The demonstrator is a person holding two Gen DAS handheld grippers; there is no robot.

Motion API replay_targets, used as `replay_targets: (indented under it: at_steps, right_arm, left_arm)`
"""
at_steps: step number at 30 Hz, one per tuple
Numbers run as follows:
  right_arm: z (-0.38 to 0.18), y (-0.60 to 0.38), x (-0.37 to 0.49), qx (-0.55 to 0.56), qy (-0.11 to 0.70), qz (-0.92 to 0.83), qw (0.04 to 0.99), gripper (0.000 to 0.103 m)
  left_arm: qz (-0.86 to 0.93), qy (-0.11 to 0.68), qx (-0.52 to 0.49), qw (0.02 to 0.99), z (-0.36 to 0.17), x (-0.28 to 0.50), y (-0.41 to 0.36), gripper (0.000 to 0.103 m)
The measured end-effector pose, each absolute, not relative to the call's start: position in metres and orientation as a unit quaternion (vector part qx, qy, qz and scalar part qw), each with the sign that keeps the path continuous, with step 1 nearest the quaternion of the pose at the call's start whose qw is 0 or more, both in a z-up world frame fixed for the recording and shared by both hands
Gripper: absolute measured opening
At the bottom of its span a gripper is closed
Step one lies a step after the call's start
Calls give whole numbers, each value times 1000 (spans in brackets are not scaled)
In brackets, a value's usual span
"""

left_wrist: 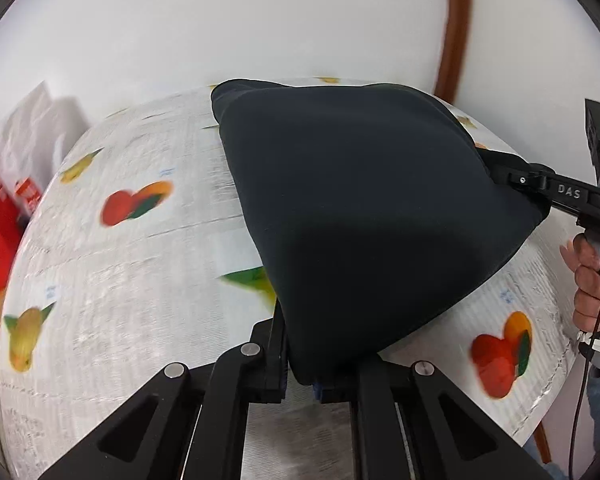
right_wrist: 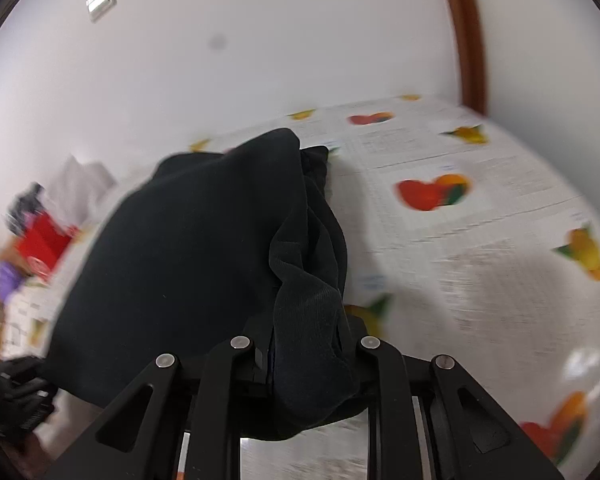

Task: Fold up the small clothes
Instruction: 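Open the right tool to release the folded sweatshirt and lift away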

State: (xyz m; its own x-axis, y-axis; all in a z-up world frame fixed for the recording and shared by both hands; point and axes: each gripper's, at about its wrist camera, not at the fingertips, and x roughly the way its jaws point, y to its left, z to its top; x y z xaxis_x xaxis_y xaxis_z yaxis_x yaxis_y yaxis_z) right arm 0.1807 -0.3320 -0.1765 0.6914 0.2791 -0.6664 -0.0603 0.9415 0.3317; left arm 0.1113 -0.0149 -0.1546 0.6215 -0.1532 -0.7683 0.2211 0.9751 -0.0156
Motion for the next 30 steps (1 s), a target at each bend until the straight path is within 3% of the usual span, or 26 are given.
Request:
replay_targets:
  at_steps: [12, 19, 21, 25, 27, 30]
  right_arm:
    - [-163, -311, 152, 58, 379, 153, 911, 27]
    - [-136, -323, 153, 23, 382, 113, 917, 27]
    - [-120, -319, 162, 34, 372, 118, 920, 27]
    - [-99, -300, 189, 27, 362, 121, 924, 29]
    - [-94, -290, 208, 26, 367, 127, 921, 38]
    - [-93, -276, 240, 35, 383, 131, 914, 47]
  left_arm:
    - [-95, 441, 41, 891, -159, 105, 16, 14]
    - [-129, 439, 21, 889, -147, 85, 27, 27]
    - [-144, 428, 14, 892, -141, 76, 34, 38]
    - [-152, 401, -2, 903, -120, 62, 52, 41]
    - [-146, 391, -23, 908, -107, 65, 64, 54]
    - [-133, 386, -37, 912, -97, 84, 72, 55]
